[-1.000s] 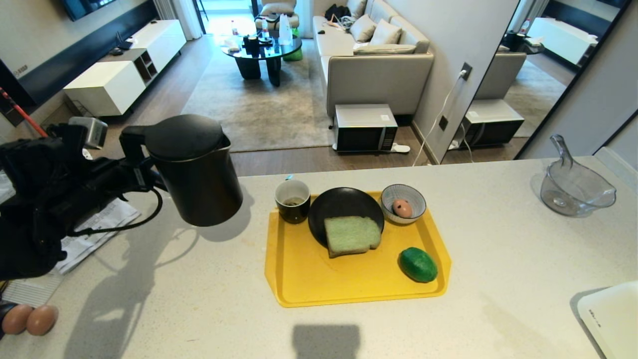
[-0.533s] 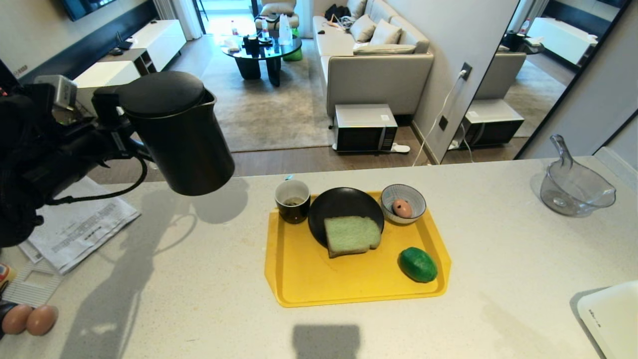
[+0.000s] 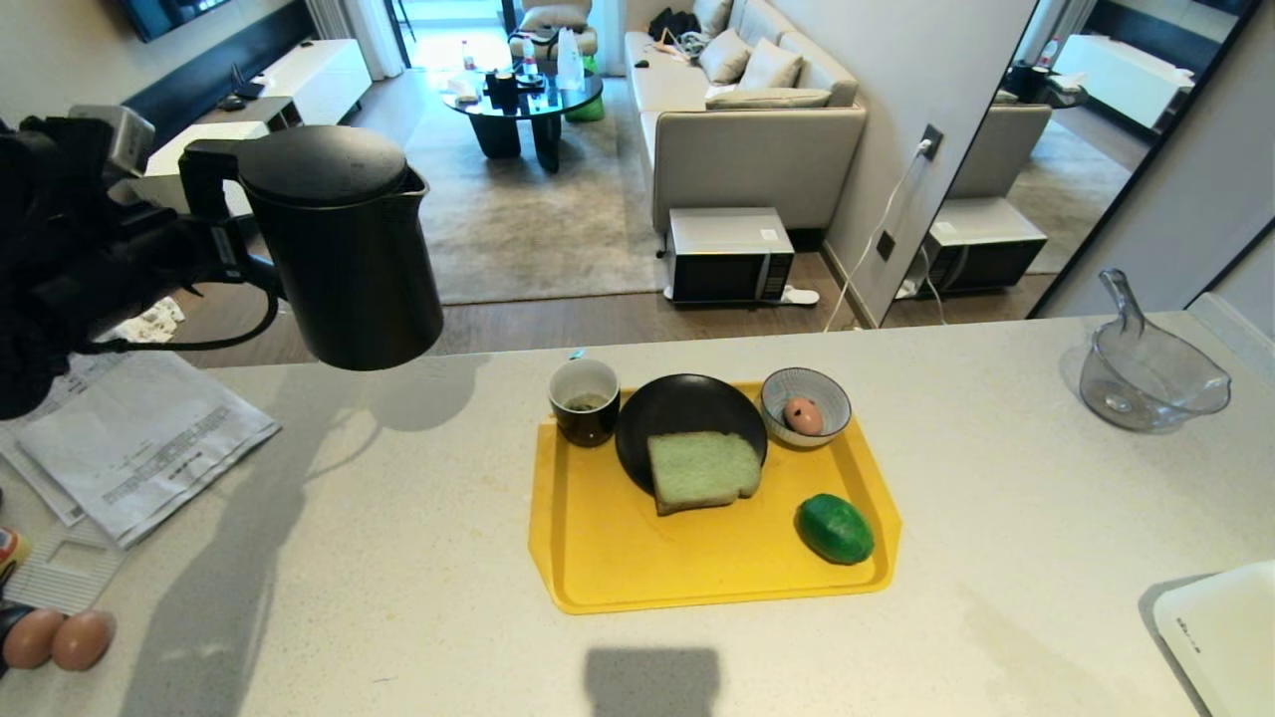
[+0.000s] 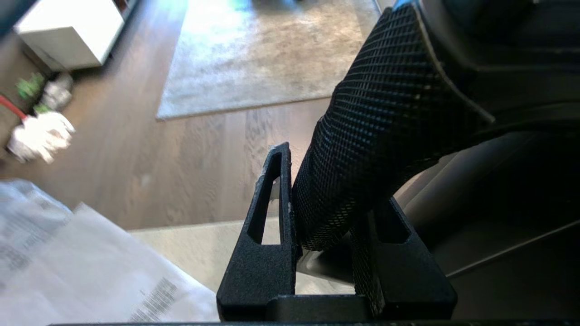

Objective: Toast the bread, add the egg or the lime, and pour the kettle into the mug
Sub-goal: Pour water into a cup

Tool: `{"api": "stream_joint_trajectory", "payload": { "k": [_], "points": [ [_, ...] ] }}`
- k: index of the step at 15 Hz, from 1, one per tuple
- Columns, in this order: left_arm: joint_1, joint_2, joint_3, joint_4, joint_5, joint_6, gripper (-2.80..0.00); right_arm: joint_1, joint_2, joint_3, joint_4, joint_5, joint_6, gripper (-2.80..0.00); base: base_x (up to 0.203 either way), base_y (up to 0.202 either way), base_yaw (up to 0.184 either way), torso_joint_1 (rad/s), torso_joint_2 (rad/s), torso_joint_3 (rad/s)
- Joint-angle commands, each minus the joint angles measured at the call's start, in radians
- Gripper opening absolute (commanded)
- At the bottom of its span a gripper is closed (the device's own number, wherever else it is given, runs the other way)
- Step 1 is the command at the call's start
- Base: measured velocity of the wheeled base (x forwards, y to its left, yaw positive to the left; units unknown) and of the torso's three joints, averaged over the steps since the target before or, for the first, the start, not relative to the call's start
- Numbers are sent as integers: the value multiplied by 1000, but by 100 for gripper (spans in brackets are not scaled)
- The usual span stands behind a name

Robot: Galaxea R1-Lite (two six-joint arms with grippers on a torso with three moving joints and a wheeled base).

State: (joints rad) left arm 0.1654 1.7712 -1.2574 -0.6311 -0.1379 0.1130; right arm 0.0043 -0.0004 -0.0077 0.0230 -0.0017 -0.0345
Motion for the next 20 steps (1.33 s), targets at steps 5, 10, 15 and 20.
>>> {"api": "stream_joint_trajectory", "payload": {
  "k": [5,10,15,20],
  "points": [
    [5,101,-131,-2,9,68,-280,0,0,0,0,0,-1,-280,0,0,0,0,0,0],
    [-13,145,-253,63,22,116,-280,0,0,0,0,0,-1,-280,0,0,0,0,0,0],
    [-97,223,-420,174,65,181,-280,0,0,0,0,0,-1,-280,0,0,0,0,0,0],
    [-130,279,-503,235,74,287,-280,0,0,0,0,0,-1,-280,0,0,0,0,0,0]
  ]
}}
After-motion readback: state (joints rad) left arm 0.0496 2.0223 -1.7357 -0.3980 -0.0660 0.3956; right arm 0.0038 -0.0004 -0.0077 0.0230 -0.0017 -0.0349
